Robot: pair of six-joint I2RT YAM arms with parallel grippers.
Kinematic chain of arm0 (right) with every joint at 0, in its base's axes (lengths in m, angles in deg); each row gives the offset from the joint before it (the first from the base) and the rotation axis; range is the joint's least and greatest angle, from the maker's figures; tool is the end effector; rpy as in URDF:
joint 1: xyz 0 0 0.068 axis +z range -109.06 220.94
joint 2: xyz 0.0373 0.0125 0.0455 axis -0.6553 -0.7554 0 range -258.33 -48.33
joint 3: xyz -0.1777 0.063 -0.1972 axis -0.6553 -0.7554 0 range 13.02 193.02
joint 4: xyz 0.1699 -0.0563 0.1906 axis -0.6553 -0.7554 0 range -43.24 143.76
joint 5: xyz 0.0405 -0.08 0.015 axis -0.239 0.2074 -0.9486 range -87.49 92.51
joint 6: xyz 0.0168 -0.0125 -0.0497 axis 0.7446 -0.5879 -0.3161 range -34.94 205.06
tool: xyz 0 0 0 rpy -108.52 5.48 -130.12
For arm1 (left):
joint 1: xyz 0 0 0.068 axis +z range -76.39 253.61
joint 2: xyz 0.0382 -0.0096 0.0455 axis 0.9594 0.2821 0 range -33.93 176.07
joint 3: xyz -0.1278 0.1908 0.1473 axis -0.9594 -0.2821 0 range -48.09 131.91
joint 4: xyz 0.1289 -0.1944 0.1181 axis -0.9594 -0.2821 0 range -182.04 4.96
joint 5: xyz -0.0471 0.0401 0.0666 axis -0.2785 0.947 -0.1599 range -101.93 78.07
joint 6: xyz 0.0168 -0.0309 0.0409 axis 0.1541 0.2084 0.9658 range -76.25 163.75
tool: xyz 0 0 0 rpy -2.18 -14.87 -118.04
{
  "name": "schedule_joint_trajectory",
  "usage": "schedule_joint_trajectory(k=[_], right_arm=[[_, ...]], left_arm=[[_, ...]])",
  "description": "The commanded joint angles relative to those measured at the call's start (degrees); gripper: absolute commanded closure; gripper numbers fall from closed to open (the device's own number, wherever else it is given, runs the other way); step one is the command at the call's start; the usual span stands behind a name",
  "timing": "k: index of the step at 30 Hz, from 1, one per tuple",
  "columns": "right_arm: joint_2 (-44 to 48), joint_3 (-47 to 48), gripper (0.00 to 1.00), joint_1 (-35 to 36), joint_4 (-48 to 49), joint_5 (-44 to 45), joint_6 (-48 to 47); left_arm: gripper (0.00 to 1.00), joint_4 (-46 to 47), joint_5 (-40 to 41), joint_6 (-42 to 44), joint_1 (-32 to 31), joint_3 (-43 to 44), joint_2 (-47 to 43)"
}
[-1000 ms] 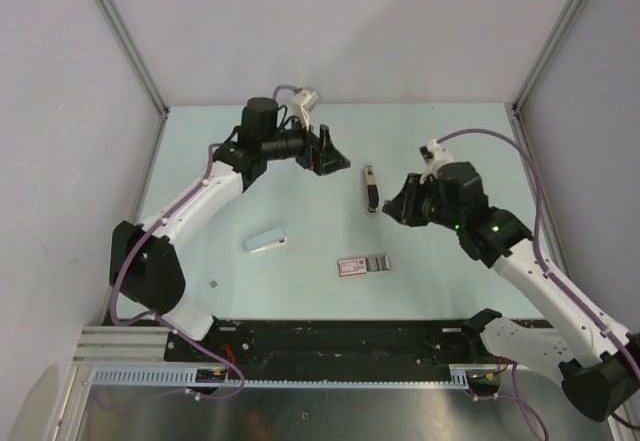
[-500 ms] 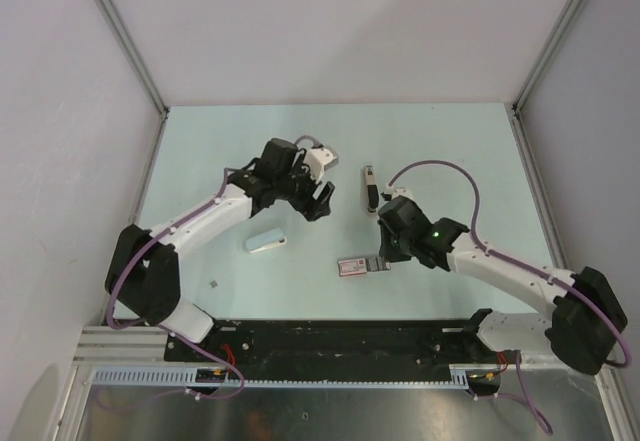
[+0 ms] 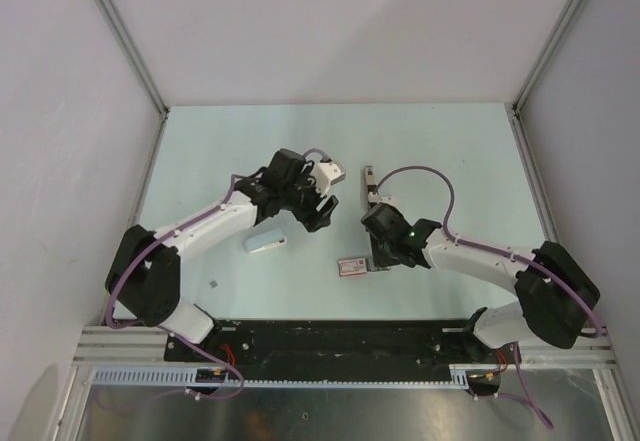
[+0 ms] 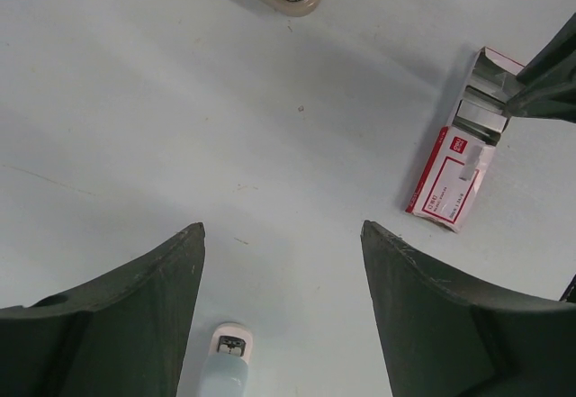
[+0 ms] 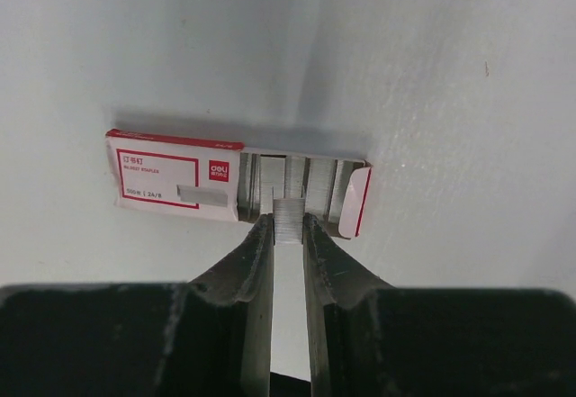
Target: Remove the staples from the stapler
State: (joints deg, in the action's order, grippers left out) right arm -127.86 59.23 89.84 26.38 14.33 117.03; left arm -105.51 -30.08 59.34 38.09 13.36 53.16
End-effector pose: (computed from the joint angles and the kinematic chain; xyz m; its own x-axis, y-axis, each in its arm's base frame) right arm 0.1784 0.1933 0.1938 -0.8419 -0.1768 -0.5098 -0.2664 0.9578 0.1077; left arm 0.2607 -0.1996 0.2475 -0.3692 0.5774 -0.7282 0.8588 0.5114 -0.0299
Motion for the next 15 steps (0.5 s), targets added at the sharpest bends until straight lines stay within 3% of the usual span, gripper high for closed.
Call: schedule_joint_trajectory(k=[1,15], right_arm=[[-1.22,-0.45,0.92,0.31,2.22,1.68,0.91],[-2.63,-1.55,0.91,0.31,3.01,0.94,0.60]], left_arm=[[0.26,0.45,-1.07,3.73,-0.70,-0.52,-3.02],[0.27,0.49,-0.52,3.76,-2.02,-0.62,-3.23]])
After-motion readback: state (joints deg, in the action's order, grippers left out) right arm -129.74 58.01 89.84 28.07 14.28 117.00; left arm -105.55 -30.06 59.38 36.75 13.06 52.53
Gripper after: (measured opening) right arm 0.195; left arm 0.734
